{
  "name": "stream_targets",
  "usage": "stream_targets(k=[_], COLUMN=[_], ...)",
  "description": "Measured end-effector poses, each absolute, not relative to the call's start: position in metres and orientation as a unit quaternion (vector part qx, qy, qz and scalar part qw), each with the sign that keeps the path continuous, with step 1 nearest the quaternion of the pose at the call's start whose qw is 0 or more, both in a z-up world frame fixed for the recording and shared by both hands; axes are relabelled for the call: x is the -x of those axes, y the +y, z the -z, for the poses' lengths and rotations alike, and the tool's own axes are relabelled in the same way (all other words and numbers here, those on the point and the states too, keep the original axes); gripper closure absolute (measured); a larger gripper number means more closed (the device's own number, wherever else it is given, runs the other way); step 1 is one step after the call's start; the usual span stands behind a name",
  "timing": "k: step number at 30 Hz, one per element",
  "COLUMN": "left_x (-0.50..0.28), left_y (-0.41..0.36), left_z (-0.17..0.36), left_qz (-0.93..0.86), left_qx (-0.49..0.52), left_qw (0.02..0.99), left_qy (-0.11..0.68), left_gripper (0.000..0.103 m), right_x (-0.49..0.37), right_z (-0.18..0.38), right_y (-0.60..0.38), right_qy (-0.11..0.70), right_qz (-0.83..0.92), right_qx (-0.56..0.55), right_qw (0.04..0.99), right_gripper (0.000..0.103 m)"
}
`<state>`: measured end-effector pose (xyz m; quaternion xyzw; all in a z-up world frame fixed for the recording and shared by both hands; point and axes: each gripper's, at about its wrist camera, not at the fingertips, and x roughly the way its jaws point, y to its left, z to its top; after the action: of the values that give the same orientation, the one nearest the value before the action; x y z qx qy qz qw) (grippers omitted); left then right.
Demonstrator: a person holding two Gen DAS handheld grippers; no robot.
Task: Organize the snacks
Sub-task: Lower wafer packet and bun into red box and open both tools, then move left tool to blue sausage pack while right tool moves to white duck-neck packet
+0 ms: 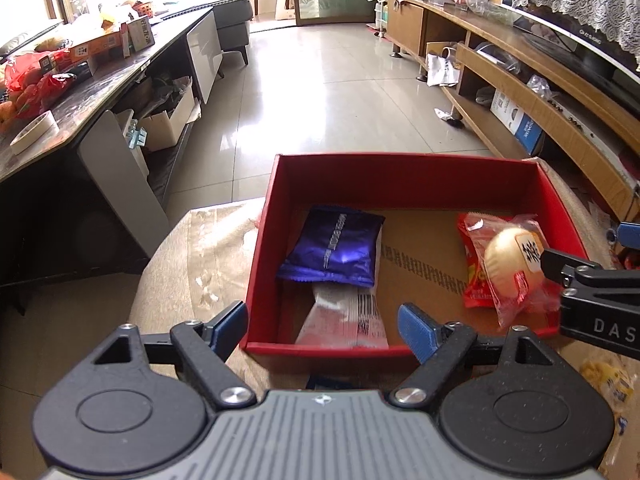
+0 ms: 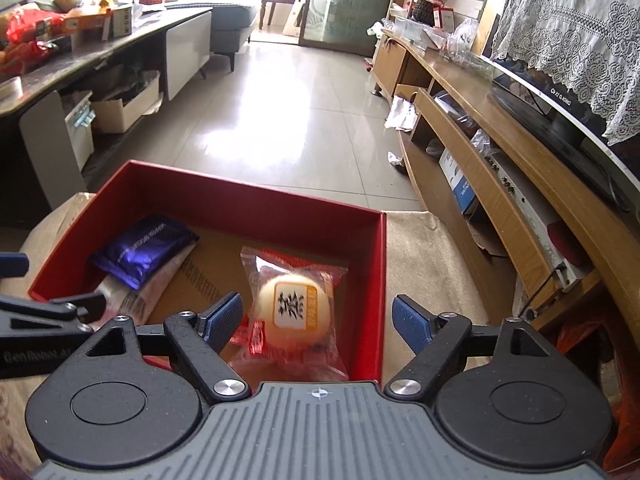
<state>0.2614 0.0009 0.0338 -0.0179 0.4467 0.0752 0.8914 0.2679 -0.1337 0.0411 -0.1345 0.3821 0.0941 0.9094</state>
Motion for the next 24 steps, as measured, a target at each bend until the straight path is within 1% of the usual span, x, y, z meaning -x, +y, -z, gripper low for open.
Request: stream_targets(k=[7,11,24], left_x=[-0.237,-0.229,-0.260], left_y=[-0.002,-0.006,-0.027], left_z=[-0.021,-0.009,0.035], left_qz=[-0.063,-0.048,-0.103], left_qx=[0.009,0.023,0.068], left_qw=[0.882,0.871,0.850], left_qy=[0.468,0.488,0.513], left_gripper=[0.024,0.024,0.024], right_x=[-0.246,-0.234,-0.227], right_z=[-0.037,-0.031,-0.024], right_y=[-0.143,-0.147,-0.164], right_qy=[0.397,0.409,0.425], right_qz=[-0.101,-0.107,-0.102], right_qx=[0.138,0.144,0.138], right_qw=[0.902,0.895,0.889], right_gripper=[0.017,0.016,0.016])
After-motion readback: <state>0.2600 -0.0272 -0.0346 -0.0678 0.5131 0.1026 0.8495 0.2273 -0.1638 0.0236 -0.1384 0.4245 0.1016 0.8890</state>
